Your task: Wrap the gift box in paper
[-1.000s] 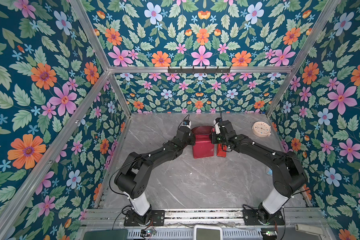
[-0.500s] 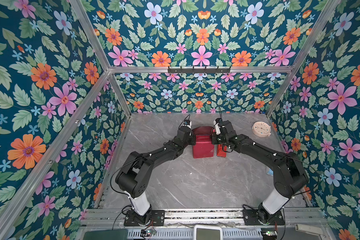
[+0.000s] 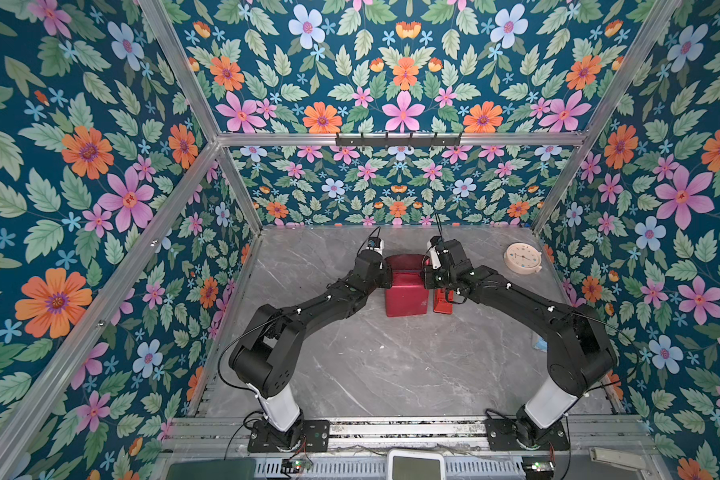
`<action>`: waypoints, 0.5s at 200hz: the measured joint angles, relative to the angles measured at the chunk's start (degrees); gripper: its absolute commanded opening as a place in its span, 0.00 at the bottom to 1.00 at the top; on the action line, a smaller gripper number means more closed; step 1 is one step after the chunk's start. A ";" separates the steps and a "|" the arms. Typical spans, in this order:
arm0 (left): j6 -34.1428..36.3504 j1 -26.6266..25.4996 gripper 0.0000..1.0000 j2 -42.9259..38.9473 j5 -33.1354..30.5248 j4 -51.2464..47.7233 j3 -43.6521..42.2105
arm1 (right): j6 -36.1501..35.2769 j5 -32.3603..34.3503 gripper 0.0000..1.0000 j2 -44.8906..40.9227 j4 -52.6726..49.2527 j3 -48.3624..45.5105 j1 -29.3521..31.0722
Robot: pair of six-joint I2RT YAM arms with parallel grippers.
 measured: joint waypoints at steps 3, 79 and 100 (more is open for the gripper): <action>0.00 0.00 0.25 0.00 0.02 -0.09 0.00 | 0.04 0.00 0.31 0.00 0.11 -0.02 0.00; 0.02 0.00 0.10 0.94 0.09 -0.17 -0.44 | -0.02 0.44 0.23 -0.94 -2.12 0.90 0.04; 0.02 -0.02 0.05 0.94 0.13 -0.07 -0.44 | 0.04 0.42 0.15 -0.24 -2.01 0.83 0.02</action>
